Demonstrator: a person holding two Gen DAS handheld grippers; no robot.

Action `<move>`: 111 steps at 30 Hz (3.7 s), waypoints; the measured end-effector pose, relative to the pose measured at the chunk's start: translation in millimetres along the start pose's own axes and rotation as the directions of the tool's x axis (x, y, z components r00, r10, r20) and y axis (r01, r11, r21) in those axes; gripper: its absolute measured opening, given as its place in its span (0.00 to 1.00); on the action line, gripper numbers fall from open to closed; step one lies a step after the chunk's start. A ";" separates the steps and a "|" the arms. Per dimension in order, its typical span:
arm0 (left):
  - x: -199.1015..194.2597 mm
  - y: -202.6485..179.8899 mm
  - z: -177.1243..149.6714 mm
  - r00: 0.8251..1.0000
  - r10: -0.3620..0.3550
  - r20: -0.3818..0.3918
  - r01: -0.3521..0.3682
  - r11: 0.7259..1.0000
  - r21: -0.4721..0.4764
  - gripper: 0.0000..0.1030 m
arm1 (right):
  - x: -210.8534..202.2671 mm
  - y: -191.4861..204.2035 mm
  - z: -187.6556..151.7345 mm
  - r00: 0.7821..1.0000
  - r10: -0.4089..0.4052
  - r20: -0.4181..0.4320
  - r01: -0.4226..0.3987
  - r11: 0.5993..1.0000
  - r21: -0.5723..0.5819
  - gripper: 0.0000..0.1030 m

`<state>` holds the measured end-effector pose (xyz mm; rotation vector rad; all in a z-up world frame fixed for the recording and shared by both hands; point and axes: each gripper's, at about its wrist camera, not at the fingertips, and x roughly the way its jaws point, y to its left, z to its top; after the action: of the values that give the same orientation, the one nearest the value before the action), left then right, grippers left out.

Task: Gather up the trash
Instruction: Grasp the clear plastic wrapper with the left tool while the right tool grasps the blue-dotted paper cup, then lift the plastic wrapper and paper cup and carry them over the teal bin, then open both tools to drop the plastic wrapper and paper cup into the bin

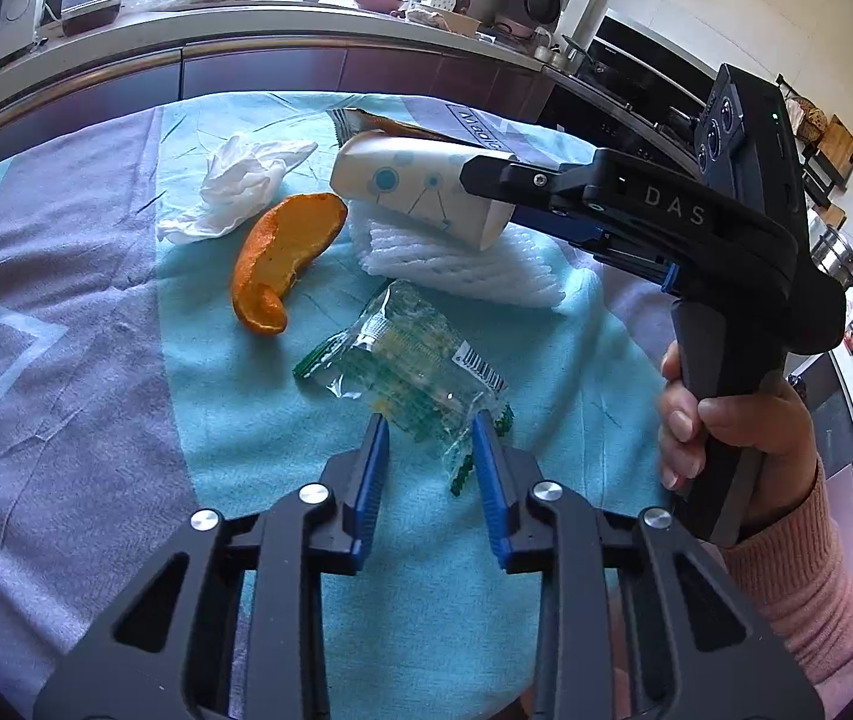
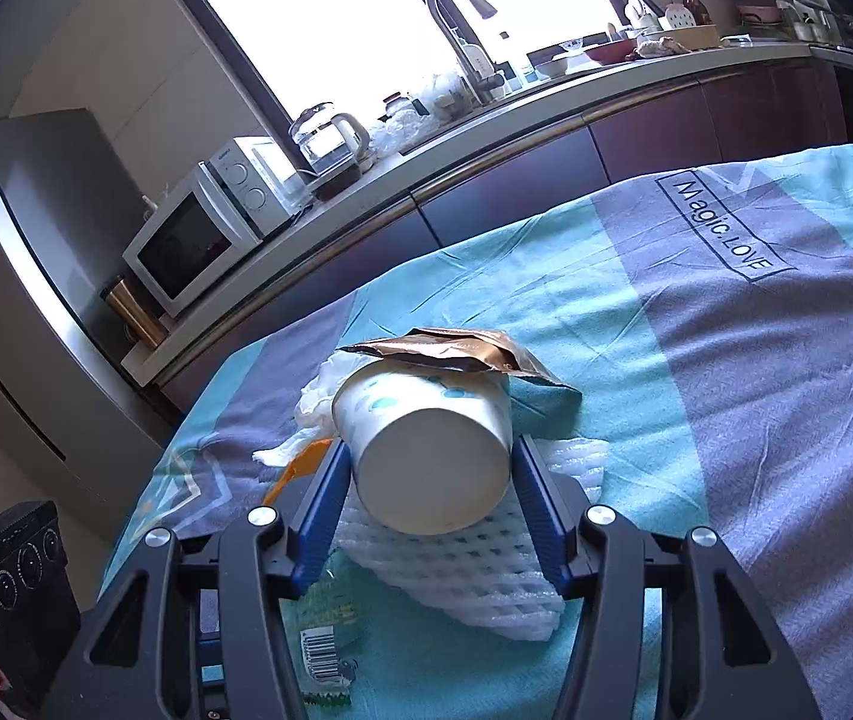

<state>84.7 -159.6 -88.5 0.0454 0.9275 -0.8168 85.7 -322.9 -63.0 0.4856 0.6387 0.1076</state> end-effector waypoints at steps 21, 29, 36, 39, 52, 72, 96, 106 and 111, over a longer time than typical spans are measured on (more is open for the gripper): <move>-66.4 24.2 -22.7 0.994 -0.017 0.107 0.018 1.000 -0.011 0.04 | -26.4 34.7 -16.4 0.985 0.173 0.013 -0.173 0.985 -0.001 0.51; -100.5 47.6 -30.0 0.986 0.020 0.164 -0.012 0.999 -0.050 0.04 | -16.7 66.1 -22.1 0.966 0.255 -0.028 -0.256 0.966 -0.030 0.51; -137.7 72.5 -43.3 0.972 0.094 0.215 -0.073 0.992 -0.104 0.04 | 2.5 105.6 -23.1 0.942 0.326 -0.084 -0.332 0.940 -0.077 0.51; -154.2 86.8 -50.6 0.964 0.133 0.231 -0.103 0.985 -0.139 0.04 | 13.6 125.8 -23.6 0.929 0.351 -0.116 -0.363 0.926 -0.101 0.51; -229.2 147.4 -93.7 0.911 0.304 0.279 -0.223 0.932 -0.285 0.04 | 66.6 220.0 -31.7 0.842 0.469 -0.267 -0.520 0.837 -0.169 0.51; -298.7 259.0 -155.5 0.797 0.574 0.189 -0.413 0.746 -0.523 0.04 | 148.0 346.0 -68.9 0.744 0.478 -0.466 -0.628 0.739 -0.245 0.51; -272.5 337.6 -187.2 0.782 0.623 0.009 -0.483 0.616 -0.622 0.05 | 224.3 409.4 -126.7 0.720 0.297 -0.628 -0.589 0.740 -0.325 0.53; -255.6 351.9 -190.5 0.796 0.605 -0.018 -0.473 0.604 -0.642 0.05 | 226.3 399.5 -126.7 0.725 0.291 -0.624 -0.571 0.760 -0.310 0.55; -256.9 345.3 -186.6 0.798 0.602 0.012 -0.457 0.618 -0.639 0.10 | 220.9 388.3 -119.8 0.728 0.309 -0.612 -0.571 0.767 -0.292 0.55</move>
<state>92.9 308.3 -121.3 -0.3243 0.8539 0.0769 211.0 121.8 -85.7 0.1195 0.9985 0.8870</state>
